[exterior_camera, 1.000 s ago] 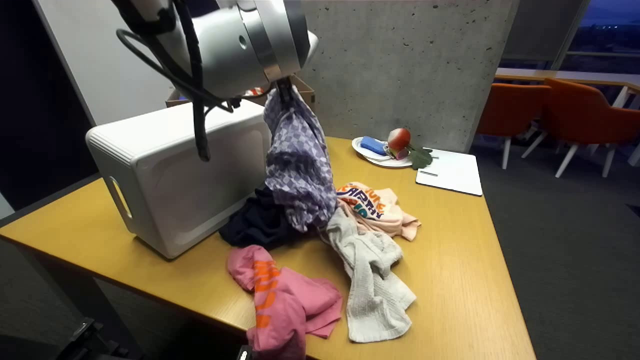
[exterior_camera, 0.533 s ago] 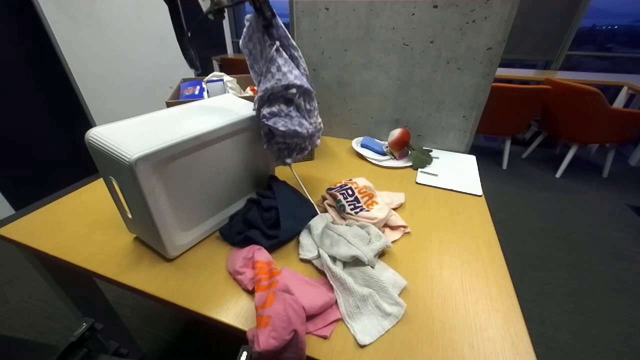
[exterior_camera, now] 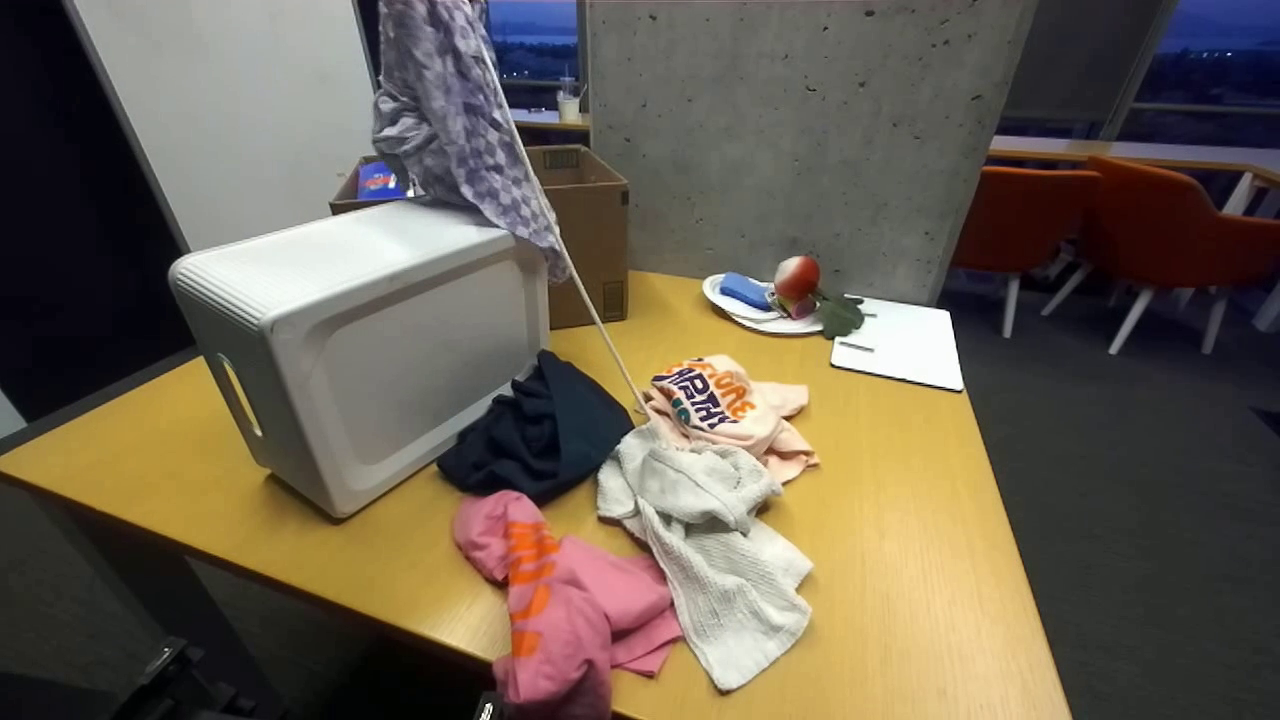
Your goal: Put the purple cloth on the basket
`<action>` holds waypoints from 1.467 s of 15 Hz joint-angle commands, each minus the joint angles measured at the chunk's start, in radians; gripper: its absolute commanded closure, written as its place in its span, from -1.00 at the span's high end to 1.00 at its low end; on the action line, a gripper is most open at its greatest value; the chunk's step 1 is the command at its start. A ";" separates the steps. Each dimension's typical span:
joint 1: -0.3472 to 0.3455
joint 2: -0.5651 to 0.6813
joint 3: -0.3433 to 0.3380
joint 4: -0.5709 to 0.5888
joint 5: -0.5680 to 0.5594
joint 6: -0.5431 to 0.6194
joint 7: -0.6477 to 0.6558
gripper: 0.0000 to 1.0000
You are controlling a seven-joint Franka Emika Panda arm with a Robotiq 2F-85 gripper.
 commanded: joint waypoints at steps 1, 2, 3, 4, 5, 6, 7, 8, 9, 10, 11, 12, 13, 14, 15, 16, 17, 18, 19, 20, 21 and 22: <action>0.233 0.005 -0.201 0.179 0.165 -0.127 -0.149 -0.97; 0.269 0.013 -0.242 0.193 0.207 -0.147 -0.181 -0.97; 0.226 0.056 -0.123 0.210 0.105 -0.213 -0.157 -0.97; 0.251 0.056 -0.155 0.207 0.125 -0.239 -0.172 -0.97; 0.256 0.060 -0.149 0.199 0.137 -0.274 -0.171 -0.97; 0.260 0.067 -0.148 0.192 0.144 -0.307 -0.176 -0.97; 0.267 0.072 -0.149 0.186 0.148 -0.345 -0.173 -0.97; 0.269 0.082 -0.148 0.180 0.150 -0.371 -0.175 -0.97; 0.270 0.091 -0.149 0.172 0.149 -0.393 -0.175 -0.97; 0.271 0.097 -0.152 0.165 0.146 -0.421 -0.173 -0.97; 0.274 0.104 -0.152 0.161 0.146 -0.443 -0.169 -0.97; 0.272 0.111 -0.151 0.154 0.149 -0.471 -0.167 -0.97; 0.274 0.115 -0.151 0.152 0.149 -0.506 -0.164 -0.97; 0.273 0.121 -0.153 0.146 0.148 -0.537 -0.162 -0.97; 0.276 0.125 -0.155 0.144 0.145 -0.574 -0.161 -0.97; 0.276 0.131 -0.157 0.140 0.143 -0.601 -0.161 -0.97; 0.274 0.140 -0.157 0.137 0.144 -0.625 -0.164 -0.97; 0.273 0.150 -0.154 0.138 0.148 -0.647 -0.165 -0.97; 0.275 0.157 -0.157 0.137 0.141 -0.659 -0.164 -0.69; 0.280 0.159 -0.160 0.141 0.135 -0.679 -0.159 -0.38; 0.280 0.162 -0.163 0.141 0.127 -0.687 -0.159 -0.26; 0.285 0.159 -0.174 0.150 0.111 -0.714 -0.161 -0.10</action>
